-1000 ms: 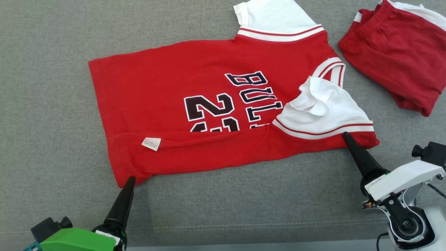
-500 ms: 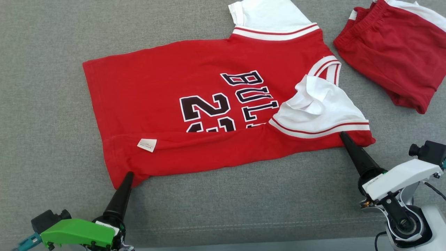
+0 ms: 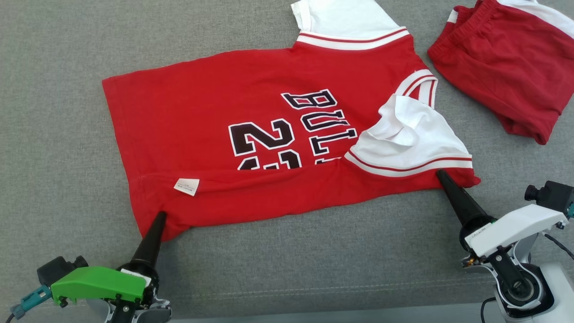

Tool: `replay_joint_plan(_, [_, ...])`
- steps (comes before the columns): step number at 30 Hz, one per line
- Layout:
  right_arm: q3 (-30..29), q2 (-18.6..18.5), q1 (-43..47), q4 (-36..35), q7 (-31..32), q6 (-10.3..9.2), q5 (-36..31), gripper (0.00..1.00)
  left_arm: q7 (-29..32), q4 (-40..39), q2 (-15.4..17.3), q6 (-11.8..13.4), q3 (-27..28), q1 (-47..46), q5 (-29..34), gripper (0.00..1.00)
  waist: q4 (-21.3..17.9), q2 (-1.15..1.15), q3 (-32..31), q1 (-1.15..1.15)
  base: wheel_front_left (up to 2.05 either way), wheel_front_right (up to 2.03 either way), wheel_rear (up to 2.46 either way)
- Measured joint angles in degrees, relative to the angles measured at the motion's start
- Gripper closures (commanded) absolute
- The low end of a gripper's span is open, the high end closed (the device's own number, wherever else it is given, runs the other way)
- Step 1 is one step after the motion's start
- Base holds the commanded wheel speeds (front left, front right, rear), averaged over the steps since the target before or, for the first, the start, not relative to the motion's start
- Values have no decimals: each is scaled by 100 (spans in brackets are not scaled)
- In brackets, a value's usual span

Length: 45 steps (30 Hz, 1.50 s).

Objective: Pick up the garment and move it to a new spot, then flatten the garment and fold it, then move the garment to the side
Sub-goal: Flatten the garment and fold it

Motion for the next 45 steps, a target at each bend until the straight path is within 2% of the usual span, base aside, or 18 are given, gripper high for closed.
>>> replay_joint_plan(1, [3,3,-8,7,-11,1,0,51,-1,30,0,-1,0,-36,0,90,-1,0,2,0,0,0,0])
replay_joint_plan(2, [9,7,-16,15,-11,3,0,51,-1,52,0,-3,-1,-65,1,100,-3,0,3,0,0,0,0])
replay_joint_plan(6, [20,26,-31,41,-31,48,0,58,-41,104,5,-29,-10,-137,23,100,-14,0,-2,0,0,0,0])
replay_joint_plan(8, [16,32,-42,55,-67,48,0,72,-32,110,33,-37,-21,-149,51,100,-18,0,-4,0,0,0,0])
replay_joint_plan(10, [15,32,-65,67,-78,51,0,96,20,132,113,-78,-26,-154,87,100,-20,0,-11,0,0,0,0])
replay_joint_plan(11, [15,30,-73,70,-78,52,0,100,34,140,174,-79,-26,-160,102,100,-21,0,-15,0,0,0,0])
replay_joint_plan(16, [14,-31,-76,86,-76,107,1,100,183,147,403,-90,-20,-204,157,100,-19,0,-54,0,0,0,0])
replay_joint_plan(21, [-20,-89,-75,93,-69,114,3,100,212,157,491,-133,11,-203,185,100,-12,0,-115,0,0,0,0])
replay_joint_plan(25, [-52,-111,-9,107,-69,151,30,100,243,129,472,-182,19,-177,183,100,9,0,-198,0,0,0,0])
replay_joint_plan(34, [-169,-77,497,46,-77,149,183,100,100,5,181,-246,55,202,31,100,67,0,-301,0,0,0,0])
replay_joint_plan(45, [-209,-9,916,-118,-131,121,220,100,-48,-164,153,-263,69,627,33,100,127,0,-352,0,0,0,0])
